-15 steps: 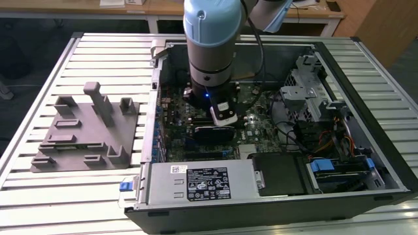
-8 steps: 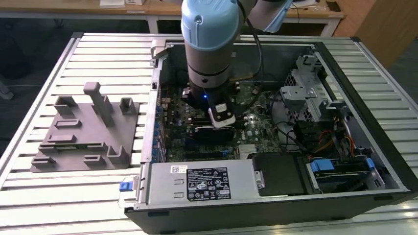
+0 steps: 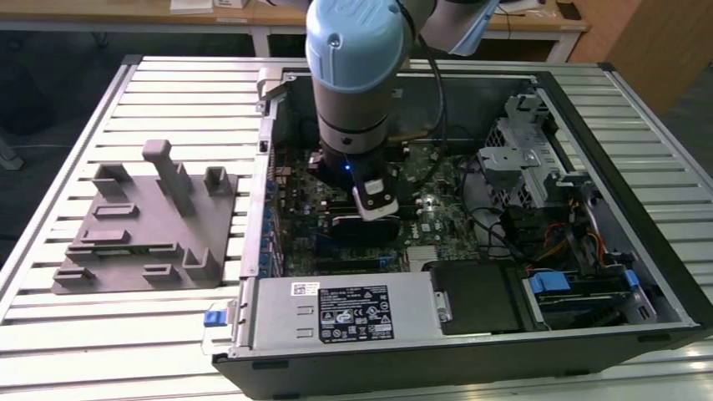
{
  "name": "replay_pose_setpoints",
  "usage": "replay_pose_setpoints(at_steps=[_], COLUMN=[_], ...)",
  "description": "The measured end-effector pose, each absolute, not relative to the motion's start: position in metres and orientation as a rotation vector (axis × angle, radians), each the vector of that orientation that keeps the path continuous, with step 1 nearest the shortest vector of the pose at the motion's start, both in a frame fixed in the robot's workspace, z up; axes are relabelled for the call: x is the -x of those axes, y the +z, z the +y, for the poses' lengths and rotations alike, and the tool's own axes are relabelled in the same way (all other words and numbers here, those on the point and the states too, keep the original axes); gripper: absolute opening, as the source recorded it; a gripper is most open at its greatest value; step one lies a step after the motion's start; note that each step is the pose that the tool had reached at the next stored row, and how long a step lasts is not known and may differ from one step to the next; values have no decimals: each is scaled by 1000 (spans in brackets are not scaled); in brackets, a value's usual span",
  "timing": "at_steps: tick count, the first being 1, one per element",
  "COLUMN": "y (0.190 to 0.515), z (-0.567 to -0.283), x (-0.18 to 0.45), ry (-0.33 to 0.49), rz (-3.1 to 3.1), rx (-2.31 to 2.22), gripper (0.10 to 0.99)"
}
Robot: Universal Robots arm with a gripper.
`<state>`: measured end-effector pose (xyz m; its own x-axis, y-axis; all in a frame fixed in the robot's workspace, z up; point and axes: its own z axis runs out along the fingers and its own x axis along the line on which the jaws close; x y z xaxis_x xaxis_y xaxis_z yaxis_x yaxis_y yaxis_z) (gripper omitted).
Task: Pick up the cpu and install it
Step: 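Install the second cpu locking lever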
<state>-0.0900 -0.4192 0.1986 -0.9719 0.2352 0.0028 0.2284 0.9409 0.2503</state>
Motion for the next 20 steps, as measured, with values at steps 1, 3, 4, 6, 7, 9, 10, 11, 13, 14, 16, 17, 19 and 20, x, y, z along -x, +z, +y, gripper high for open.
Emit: replay_pose_setpoints(at_steps=[1, 3, 4, 6, 7, 9, 10, 11, 13, 14, 16, 17, 19, 20], y=[198, 198, 197, 197, 196, 195, 195, 195, 194, 194, 193, 193, 193, 193], z=[-419, -419, -419, -419, -419, -418, -418, -418, -417, -417, -416, -416, -415, -415], x=[90, 91, 91, 91, 91, 91, 92, 92, 92, 92, 92, 92, 92, 92], ry=[392, 395, 397, 401, 404, 412, 416, 417, 419, 419, 420, 420, 420, 420], rz=[3068, 3068, 3068, 3068, 3068, 3068, 3068, 3068, 3068, 3068, 3068, 3068, 3068, 3069], rx=[-366, -366, -366, -365, -364, -363, -362, -362, -361, -360, -359, -358, -357, -356], gripper=[106, 106, 106, 106, 106, 106, 106, 106, 106, 106, 106, 106, 106, 106])
